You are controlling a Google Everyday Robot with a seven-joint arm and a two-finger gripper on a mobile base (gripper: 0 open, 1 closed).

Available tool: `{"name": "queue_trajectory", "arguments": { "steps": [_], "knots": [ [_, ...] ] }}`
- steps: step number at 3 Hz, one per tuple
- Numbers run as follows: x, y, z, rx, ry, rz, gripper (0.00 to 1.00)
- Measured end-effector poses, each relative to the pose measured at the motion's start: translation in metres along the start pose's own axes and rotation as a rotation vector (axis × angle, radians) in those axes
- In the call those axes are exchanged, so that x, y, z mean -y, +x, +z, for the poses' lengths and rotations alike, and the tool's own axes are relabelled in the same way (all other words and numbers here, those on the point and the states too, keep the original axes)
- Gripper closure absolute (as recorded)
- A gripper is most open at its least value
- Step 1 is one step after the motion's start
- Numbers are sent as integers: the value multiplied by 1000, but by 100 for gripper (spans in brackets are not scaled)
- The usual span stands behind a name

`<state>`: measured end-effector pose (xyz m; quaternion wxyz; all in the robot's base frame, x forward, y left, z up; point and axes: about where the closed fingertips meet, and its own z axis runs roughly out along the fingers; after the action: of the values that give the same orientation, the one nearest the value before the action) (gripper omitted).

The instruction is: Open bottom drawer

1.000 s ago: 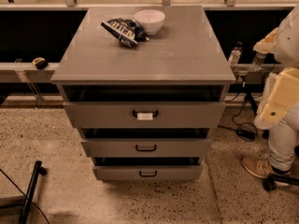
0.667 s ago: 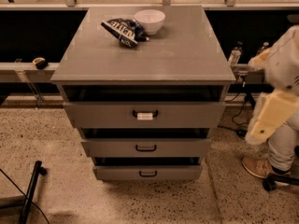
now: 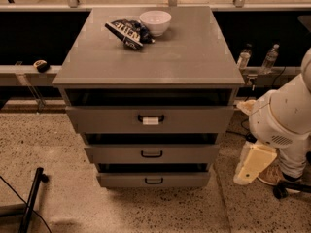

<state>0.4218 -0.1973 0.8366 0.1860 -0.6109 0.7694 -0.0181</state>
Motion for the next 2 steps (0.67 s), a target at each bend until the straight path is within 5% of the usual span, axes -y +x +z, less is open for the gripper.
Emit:
{"name": "queue_trajectory", "arguments": {
  "steps": [1,2],
  "knots": [
    [3,-2,1,-18,-11,-22,0],
    [1,8,51,-15,-58,-69,0]
  ]
}}
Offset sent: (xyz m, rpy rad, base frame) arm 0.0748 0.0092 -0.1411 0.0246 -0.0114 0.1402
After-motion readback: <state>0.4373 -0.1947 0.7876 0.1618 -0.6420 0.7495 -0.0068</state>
